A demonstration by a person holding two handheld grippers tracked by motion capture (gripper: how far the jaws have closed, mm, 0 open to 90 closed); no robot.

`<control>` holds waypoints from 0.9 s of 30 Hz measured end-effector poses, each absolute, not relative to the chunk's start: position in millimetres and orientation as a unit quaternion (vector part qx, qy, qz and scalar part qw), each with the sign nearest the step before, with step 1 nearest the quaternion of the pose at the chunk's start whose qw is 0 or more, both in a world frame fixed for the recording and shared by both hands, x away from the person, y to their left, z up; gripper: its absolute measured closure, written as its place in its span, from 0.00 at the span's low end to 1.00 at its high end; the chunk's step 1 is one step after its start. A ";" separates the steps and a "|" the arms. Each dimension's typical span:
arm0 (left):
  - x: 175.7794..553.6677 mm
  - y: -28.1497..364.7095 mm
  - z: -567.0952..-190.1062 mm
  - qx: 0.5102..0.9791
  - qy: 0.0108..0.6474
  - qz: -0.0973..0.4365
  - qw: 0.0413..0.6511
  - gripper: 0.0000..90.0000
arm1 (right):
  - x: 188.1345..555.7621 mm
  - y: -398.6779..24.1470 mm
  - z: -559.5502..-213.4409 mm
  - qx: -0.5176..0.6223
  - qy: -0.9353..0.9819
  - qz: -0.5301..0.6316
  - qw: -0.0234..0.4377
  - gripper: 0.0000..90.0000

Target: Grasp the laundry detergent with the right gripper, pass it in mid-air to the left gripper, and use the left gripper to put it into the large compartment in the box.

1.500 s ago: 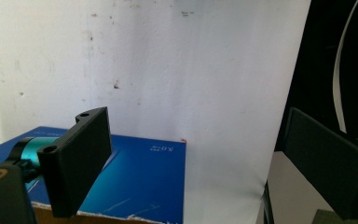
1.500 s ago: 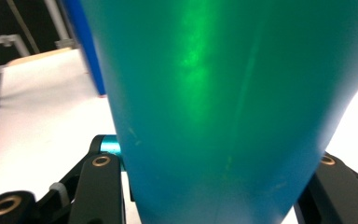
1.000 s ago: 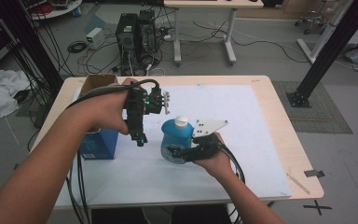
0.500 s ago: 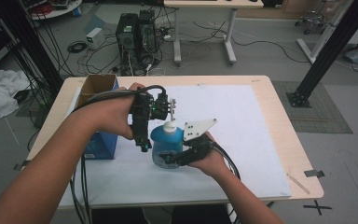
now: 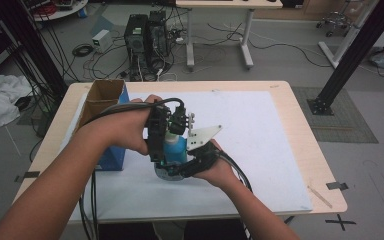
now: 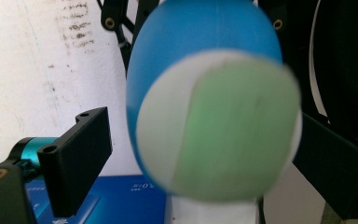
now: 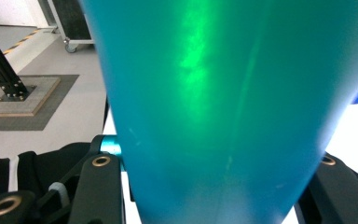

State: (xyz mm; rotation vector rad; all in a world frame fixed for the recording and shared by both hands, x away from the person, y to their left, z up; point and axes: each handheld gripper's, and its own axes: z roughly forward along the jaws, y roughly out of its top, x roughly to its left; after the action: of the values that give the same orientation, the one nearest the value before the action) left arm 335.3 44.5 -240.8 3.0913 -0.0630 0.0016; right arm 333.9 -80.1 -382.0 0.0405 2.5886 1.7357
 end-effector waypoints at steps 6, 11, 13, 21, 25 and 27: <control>334.5 43.2 -242.7 1.000 -0.022 -0.002 0.022 0.09 | 331.8 -75.1 -380.1 0.009 0.831 0.556 0.007 0.52; 334.9 41.5 -245.1 1.000 -0.023 -0.001 0.020 0.09 | 331.5 -73.5 -378.4 0.007 0.831 0.556 0.010 0.52; 334.6 40.9 -246.6 1.000 -0.022 0.001 0.019 0.09 | 331.8 -72.9 -377.8 0.009 0.831 0.556 0.010 0.52; 334.6 40.8 -248.8 1.000 -0.024 0.004 0.017 0.11 | 331.8 -71.3 -377.8 0.011 0.833 0.553 0.007 0.52; 335.0 40.9 -249.2 1.000 -0.024 0.007 0.015 0.14 | 332.2 -71.0 -377.6 0.012 0.833 0.553 0.006 0.52; 335.1 40.8 -249.2 0.999 -0.026 0.010 0.015 0.14 | 332.6 -70.9 -377.6 0.012 0.833 0.553 0.006 0.52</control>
State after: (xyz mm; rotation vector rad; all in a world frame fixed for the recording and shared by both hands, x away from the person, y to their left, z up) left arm 335.1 40.8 -249.2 3.1102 -0.0808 0.0315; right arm 332.6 -70.9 -377.6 0.0370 2.6066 1.7314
